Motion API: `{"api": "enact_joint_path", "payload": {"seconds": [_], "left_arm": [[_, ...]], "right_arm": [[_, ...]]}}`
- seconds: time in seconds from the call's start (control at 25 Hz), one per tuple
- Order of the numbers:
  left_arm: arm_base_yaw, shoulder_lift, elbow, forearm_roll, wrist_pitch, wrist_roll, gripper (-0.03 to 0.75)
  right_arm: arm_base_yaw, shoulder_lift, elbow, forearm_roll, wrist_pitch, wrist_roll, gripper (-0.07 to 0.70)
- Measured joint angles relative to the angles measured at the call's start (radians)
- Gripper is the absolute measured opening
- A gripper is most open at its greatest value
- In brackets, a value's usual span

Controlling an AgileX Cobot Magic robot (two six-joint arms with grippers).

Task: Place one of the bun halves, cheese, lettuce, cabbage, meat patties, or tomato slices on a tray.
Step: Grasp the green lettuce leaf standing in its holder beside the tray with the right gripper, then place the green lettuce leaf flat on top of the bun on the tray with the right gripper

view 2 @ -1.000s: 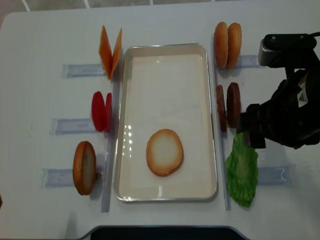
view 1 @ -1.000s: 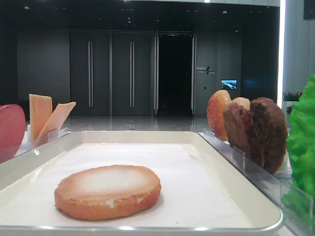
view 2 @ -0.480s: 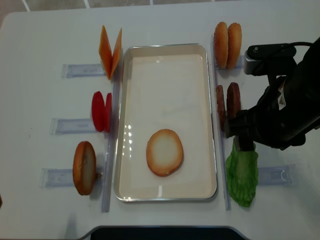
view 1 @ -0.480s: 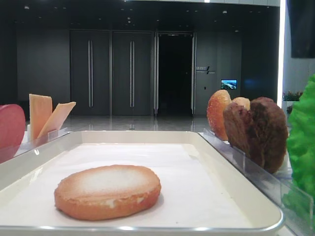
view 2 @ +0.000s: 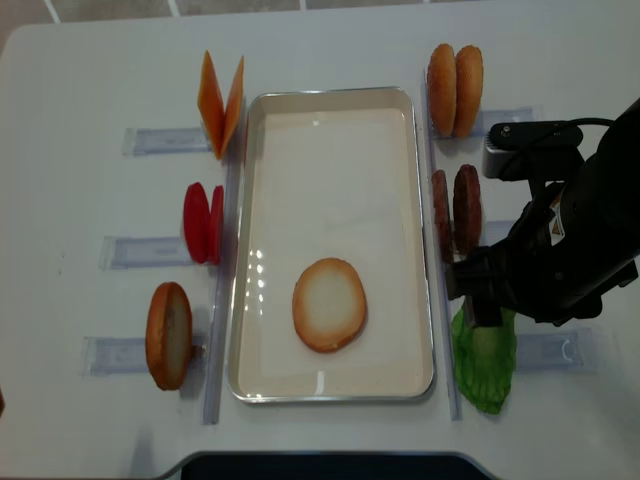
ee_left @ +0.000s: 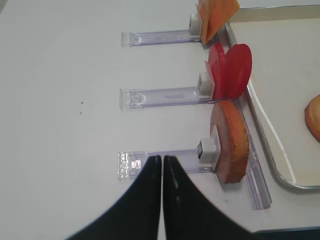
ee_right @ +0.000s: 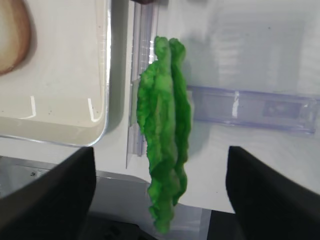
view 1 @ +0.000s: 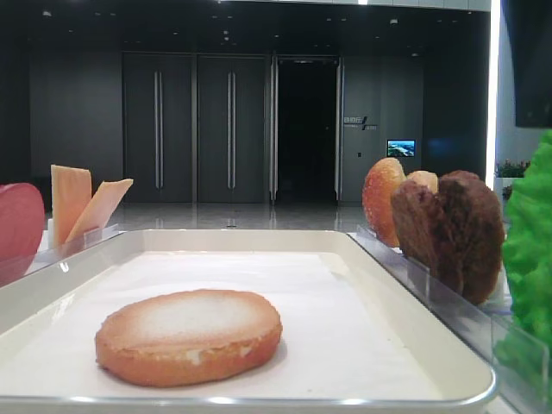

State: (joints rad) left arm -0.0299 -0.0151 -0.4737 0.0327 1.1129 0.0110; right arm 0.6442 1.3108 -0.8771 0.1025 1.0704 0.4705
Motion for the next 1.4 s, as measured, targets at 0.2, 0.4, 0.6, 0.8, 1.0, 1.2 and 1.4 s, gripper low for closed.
{"api": "enact_joint_path", "payload": {"seconds": [0.2, 0.4, 0.6, 0.8, 1.0, 1.2, 1.4], "left_arm": [[0.0, 0.0, 0.0, 0.0, 0.0, 0.0, 0.0], [0.0, 0.0, 0.0, 0.0, 0.0, 0.0, 0.0], [0.0, 0.0, 0.0, 0.0, 0.0, 0.0, 0.0], [0.0, 0.0, 0.0, 0.0, 0.0, 0.0, 0.0], [0.0, 0.0, 0.0, 0.0, 0.0, 0.0, 0.0], [0.0, 0.0, 0.0, 0.0, 0.0, 0.0, 0.0], [0.0, 0.0, 0.0, 0.0, 0.0, 0.0, 0.0]], "right_arm": [[0.001, 0.0, 0.0, 0.013, -0.003, 0.0, 0.538], [0.001, 0.0, 0.0, 0.005, -0.004, 0.0, 0.398], [0.001, 0.0, 0.0, -0.021, -0.002, 0.0, 0.115], [0.001, 0.0, 0.0, -0.033, 0.016, 0.002, 0.065], [0.001, 0.0, -0.016, -0.034, 0.055, 0.008, 0.065], [0.001, 0.0, -0.104, -0.027, 0.139, 0.008, 0.065], [0.012, 0.0, -0.191, -0.008, 0.15, 0.008, 0.065]]}}
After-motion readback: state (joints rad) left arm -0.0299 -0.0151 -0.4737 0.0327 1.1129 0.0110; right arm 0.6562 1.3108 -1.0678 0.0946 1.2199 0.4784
